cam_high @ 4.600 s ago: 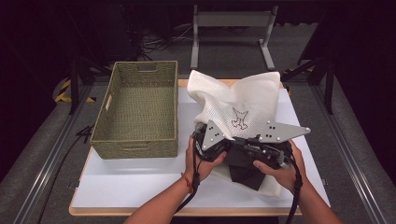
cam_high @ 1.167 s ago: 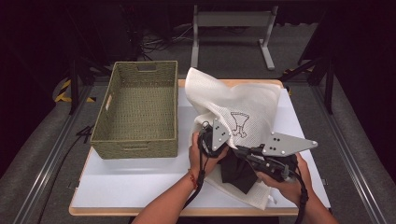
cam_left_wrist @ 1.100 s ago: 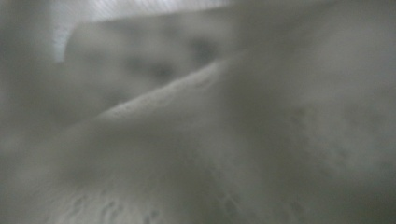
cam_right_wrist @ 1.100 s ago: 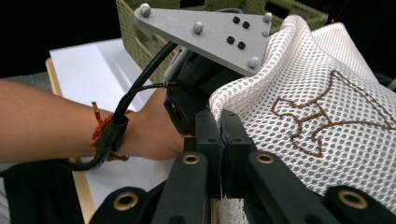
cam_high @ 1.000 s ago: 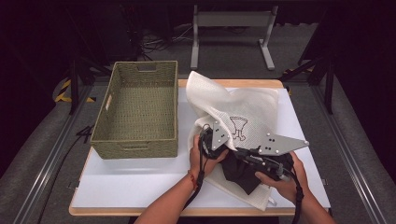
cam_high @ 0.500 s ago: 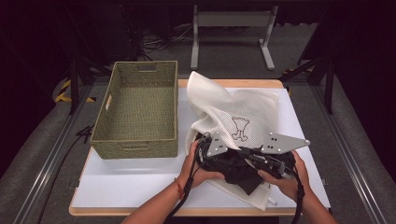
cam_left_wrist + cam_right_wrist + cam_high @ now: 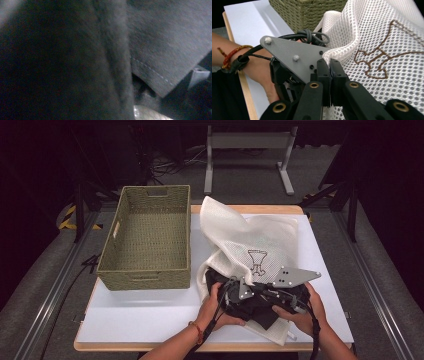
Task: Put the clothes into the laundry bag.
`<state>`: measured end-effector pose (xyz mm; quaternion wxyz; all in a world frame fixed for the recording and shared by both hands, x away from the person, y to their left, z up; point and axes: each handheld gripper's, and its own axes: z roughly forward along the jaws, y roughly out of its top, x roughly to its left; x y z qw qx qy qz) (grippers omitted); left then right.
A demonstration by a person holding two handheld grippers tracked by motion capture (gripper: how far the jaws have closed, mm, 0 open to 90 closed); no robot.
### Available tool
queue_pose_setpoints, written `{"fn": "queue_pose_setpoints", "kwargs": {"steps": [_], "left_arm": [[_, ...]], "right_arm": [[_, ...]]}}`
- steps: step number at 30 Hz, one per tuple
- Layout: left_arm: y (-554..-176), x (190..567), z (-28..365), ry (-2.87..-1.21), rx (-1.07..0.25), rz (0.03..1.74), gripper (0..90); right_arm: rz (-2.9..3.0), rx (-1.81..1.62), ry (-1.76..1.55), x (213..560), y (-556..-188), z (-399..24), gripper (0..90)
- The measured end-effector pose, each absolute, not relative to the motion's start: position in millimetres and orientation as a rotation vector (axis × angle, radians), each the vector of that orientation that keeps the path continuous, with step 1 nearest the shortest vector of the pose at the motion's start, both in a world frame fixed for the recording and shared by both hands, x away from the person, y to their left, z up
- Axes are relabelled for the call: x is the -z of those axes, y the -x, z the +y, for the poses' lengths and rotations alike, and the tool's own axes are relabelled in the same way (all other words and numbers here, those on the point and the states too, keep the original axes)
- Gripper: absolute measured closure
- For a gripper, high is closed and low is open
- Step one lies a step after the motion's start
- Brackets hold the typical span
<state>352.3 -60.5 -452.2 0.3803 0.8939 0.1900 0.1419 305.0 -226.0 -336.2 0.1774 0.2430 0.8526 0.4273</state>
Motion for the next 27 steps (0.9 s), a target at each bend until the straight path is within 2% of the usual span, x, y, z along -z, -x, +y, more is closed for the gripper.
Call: {"fn": "queue_pose_setpoints", "kwargs": {"steps": [3, 8, 11, 14, 17, 27], "left_arm": [[-352.1, 450.9, -59.7, -2.289, -0.364, 0.475, 28.3], [-350.0, 449.4, -58.7, -2.27, -0.434, 0.47, 64.8], [-351.6, 442.1, -55.9, -2.254, -0.462, 0.458, 75.9], [-355.2, 429.6, -51.4, -2.206, -0.456, 0.465, 77.4], [-360.7, 421.3, -49.9, -2.168, -0.504, 0.458, 78.5], [-376.2, 432.1, -63.0, -1.94, -0.651, 0.497, 79.2]], "right_arm": [[2.408, -1.203, -0.692, 336.3, -304.5, -227.7, 88.7], [2.404, -1.212, -0.685, 335.1, -302.1, -229.0, 88.7], [2.398, -1.224, -0.688, 333.6, -301.6, -229.7, 88.7], [2.383, -1.246, -0.693, 328.8, -301.1, -231.6, 88.7], [2.373, -1.283, -0.694, 323.2, -301.2, -231.8, 88.7], [2.353, -1.322, -0.755, 320.8, -303.3, -234.4, 88.8]]}}
